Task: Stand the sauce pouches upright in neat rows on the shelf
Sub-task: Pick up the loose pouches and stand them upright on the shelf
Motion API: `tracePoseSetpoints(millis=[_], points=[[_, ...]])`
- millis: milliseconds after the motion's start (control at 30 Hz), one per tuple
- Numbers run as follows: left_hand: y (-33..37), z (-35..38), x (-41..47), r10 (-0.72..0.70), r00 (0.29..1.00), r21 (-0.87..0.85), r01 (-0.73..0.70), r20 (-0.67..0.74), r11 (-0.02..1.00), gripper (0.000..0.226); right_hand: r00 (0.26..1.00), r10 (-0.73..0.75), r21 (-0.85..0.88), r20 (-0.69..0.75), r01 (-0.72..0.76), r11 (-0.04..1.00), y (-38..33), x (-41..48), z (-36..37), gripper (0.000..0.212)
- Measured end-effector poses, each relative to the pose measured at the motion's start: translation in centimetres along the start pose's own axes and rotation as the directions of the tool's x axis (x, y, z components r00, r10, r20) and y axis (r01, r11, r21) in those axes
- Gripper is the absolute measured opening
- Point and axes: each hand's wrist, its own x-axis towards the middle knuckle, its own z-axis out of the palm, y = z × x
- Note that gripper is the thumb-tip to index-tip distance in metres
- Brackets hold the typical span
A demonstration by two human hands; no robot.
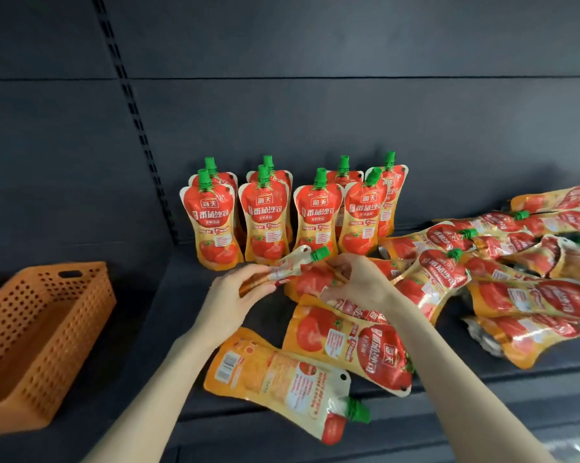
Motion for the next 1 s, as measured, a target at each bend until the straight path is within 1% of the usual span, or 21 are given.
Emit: tracePoseSetpoints(millis=[67, 167, 233, 333, 400, 467, 567, 633, 700, 833, 867, 933, 967, 1000], points=[[-0.2, -0.3, -0.1, 0.021, 0.999, -0.045, -0.023, -0.040, 0.999, 0.029, 0.999, -0.030, 0.046, -0.018, 0.030, 0.998, -0.4, -0.1, -0.2, 0.063], [-0.6, -0.6, 0.0, 0.054, 0.994, -0.107, -0.064, -0.094, 0.992, 0.031, 0.994, -0.097, 0.057, -0.043, 0.099, 0.993, -0.9, 0.2, -0.3, 0.059], [-1.0, -0.6, 0.1, 0.094, 0.988, -0.092, -0.106, -0.127, 0.990, 0.032, 0.989, -0.139, 0.069, -0.048, 0.142, 0.987, -1.2, 0.6, -0.3, 0.055], [-1.1, -0.8, 0.2, 0.114, 0.978, -0.095, -0.132, -0.175, 0.987, 0.034, 0.980, -0.194, 0.094, -0.052, 0.198, 0.976, -1.4, 1.2, -0.4, 0.052], [-1.2, -0.8, 0.4, 0.117, 0.971, -0.110, -0.143, -0.209, 0.984, 0.030, 0.976, -0.216, 0.098, -0.037, 0.219, 0.971, -1.7, 1.5, -0.2, 0.052], [-1.4, -0.9, 0.4, 0.090, 0.969, -0.140, -0.125, -0.231, 0.982, 0.028, 0.967, -0.252, 0.104, -0.041, 0.255, 0.961, -2.2, 1.8, 0.1, 0.052], [-1.8, -1.1, 0.1, -0.045, 0.971, -0.236, -0.012, -0.234, 0.972, 0.031, 0.945, -0.321, 0.068, -0.069, 0.325, 0.943, -3.3, 2.3, 0.4, 0.052], [-1.8, -1.3, 0.0, -0.119, 0.963, -0.321, 0.038, -0.240, 0.946, 0.034, 0.940, -0.339, 0.030, -0.051, 0.340, 0.940, -3.8, 2.6, 0.7, 0.054], [-1.5, -1.4, -0.2, -0.154, 0.957, -0.369, 0.054, -0.247, 0.928, 0.035, 0.935, -0.354, -0.026, -0.008, 0.353, 0.935, -4.1, 2.7, 1.1, 0.055], [-1.2, -1.3, -0.2, -0.157, 0.956, -0.318, 0.073, -0.248, 0.945, 0.041, 0.930, -0.364, -0.135, 0.053, 0.368, 0.920, -4.1, 2.7, 1.4, 0.051], [-1.2, -1.2, -0.2, -0.162, 0.956, -0.310, 0.081, -0.245, 0.947, 0.042, 0.935, -0.350, -0.171, 0.057, 0.354, 0.919, -4.1, 2.7, 1.3, 0.047], [-1.2, -1.1, -0.2, -0.170, 0.955, -0.297, 0.093, -0.244, 0.950, 0.041, 0.941, -0.335, -0.246, 0.051, 0.337, 0.909, -3.9, 2.8, 1.1, 0.031], [-1.3, -1.1, -0.2, -0.176, 0.953, -0.296, 0.100, -0.245, 0.950, 0.040, 0.943, -0.331, -0.264, 0.047, 0.331, 0.906, -3.8, 2.8, 1.0, 0.026], [-1.3, -1.1, -0.3, -0.185, 0.951, -0.301, 0.106, -0.249, 0.948, 0.039, 0.947, -0.319, -0.262, 0.046, 0.320, 0.911, -3.7, 2.7, 0.9, 0.026]])
